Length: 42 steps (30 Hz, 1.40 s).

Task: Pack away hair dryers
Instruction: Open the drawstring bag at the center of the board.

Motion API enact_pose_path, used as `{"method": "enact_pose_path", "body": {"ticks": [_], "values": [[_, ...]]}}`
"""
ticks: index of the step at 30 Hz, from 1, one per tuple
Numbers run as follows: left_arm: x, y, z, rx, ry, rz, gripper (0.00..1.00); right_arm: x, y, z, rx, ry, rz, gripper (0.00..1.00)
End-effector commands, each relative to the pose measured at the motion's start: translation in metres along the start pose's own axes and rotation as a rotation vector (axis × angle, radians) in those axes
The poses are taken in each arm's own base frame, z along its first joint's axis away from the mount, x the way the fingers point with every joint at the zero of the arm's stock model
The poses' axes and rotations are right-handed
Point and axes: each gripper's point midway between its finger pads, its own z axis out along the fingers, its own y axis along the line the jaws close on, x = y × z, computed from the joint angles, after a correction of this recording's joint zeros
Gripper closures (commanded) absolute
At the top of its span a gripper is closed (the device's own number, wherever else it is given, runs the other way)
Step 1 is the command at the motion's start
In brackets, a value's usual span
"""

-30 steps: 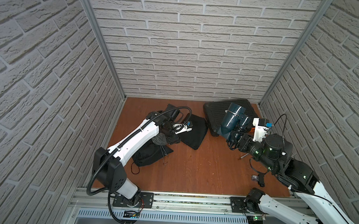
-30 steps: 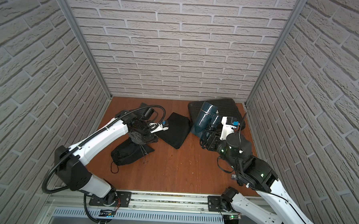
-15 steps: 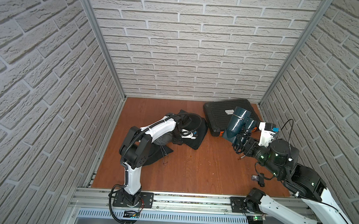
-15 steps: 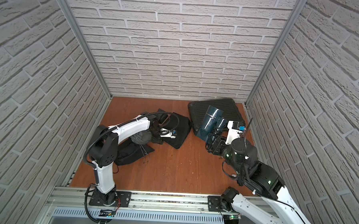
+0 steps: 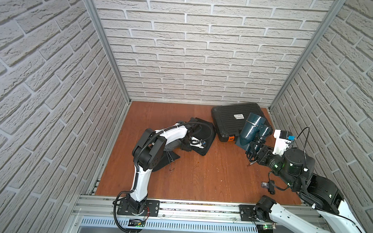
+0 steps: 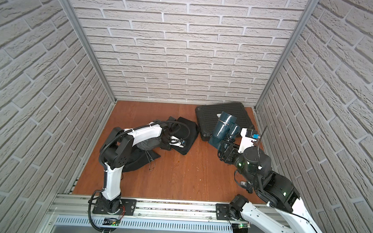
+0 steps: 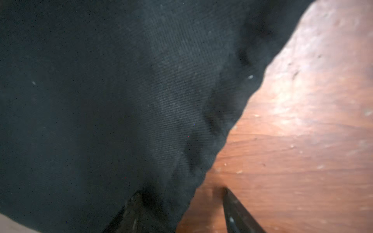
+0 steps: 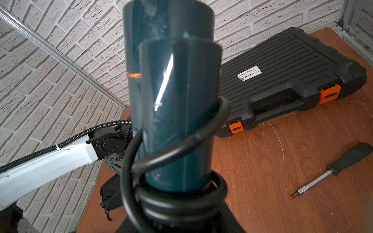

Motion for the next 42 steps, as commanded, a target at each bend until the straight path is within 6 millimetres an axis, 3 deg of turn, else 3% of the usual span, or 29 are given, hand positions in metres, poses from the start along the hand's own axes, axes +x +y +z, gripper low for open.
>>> {"method": "enact_pose_path", "body": {"ticks": [1, 9, 15, 25, 30, 42], "values": [[-0.002, 0.006, 0.006, -0.020, 0.010, 0.054, 0.44, -0.022, 0.008, -0.008, -0.038, -0.093, 0.023, 0.98], [-0.002, -0.005, 0.004, 0.049, 0.013, 0.075, 0.69, -0.024, 0.007, -0.012, -0.040, -0.101, 0.023, 0.98], [0.000, -0.007, 0.003, 0.072, 0.035, 0.077, 1.00, -0.024, 0.007, -0.012, -0.041, -0.099, 0.023, 0.98], [0.000, -0.010, -0.013, 0.104, 0.040, 0.106, 1.00, -0.024, 0.009, -0.009, -0.041, -0.094, 0.016, 0.97], [-0.013, -0.014, -0.037, 0.127, 0.004, 0.082, 1.00, -0.025, 0.012, -0.007, -0.041, -0.095, 0.008, 0.98], [-0.045, -0.080, -0.087, 0.260, 0.003, 0.141, 1.00, -0.023, 0.015, 0.000, -0.034, -0.083, -0.003, 0.98]]}}
